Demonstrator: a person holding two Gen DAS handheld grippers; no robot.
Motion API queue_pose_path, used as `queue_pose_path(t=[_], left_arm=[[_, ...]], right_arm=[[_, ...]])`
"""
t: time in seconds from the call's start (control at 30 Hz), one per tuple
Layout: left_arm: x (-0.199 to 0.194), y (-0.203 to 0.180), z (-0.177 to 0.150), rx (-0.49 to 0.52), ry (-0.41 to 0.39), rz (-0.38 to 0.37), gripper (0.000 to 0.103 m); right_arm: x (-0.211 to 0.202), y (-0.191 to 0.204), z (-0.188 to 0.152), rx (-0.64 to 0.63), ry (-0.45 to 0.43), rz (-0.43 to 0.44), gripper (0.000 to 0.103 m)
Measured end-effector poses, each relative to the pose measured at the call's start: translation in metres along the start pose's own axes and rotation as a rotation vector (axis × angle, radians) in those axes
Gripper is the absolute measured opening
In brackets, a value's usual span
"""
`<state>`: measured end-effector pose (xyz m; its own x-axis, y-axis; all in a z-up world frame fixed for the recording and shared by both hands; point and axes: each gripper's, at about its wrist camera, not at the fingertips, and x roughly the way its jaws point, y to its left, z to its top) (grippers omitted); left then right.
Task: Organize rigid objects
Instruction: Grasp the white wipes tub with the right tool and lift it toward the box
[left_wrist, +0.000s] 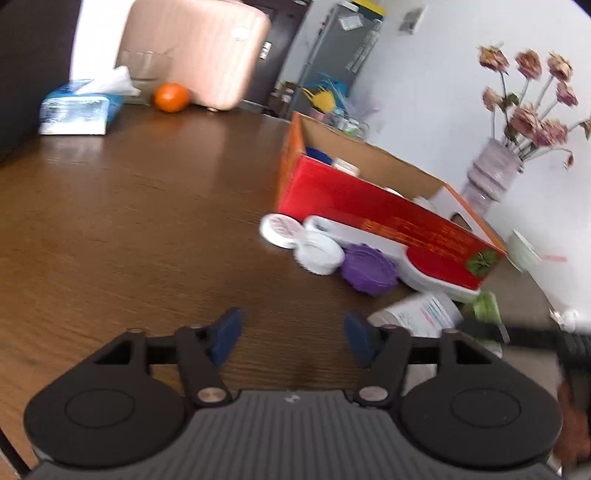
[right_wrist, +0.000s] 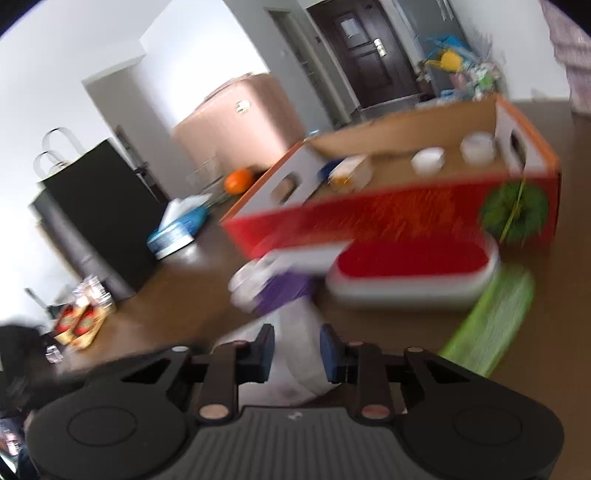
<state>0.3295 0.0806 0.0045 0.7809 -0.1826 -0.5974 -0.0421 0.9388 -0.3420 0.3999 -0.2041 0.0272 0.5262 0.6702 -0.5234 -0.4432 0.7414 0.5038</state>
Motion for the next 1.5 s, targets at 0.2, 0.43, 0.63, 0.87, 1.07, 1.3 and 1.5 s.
queue_pose_path(t=[0.2, 0.43, 0.63, 0.87, 1.07, 1.3, 1.5], left_arm=[[-0.015, 0.003, 0.006, -0.051, 0.053, -0.149, 0.067], [-0.015, -0.015, -0.002, 0.005, 0.101, -0.173, 0.062], [-0.003, -0.012, 0.0, -0.089, 0.132, -0.193, 0.055], [-0.01, -0.03, -0.008, -0.055, 0.105, -0.214, 0.045], [-0.029, -0.054, -0.012, 0.011, 0.064, -0.25, 0.039], [-0.02, -0.088, 0.022, 0.04, 0.008, -0.302, 0.039], [0.026, -0.116, 0.113, 0.101, -0.076, -0.329, 0.039]], right_arm=[[-0.012, 0.034, -0.037, 0.013, -0.056, -0.063, 0.03], [-0.016, 0.047, -0.033, 0.012, -0.077, -0.077, 0.027], [-0.004, 0.032, -0.027, 0.063, -0.063, -0.076, 0.031], [-0.009, 0.03, -0.029, 0.051, -0.052, -0.024, 0.016], [-0.041, 0.031, -0.042, 0.033, -0.104, -0.035, 0.016], [-0.076, 0.026, -0.02, 0.013, -0.218, -0.047, 0.016], [-0.066, 0.014, 0.056, -0.049, -0.298, -0.084, 0.016]])
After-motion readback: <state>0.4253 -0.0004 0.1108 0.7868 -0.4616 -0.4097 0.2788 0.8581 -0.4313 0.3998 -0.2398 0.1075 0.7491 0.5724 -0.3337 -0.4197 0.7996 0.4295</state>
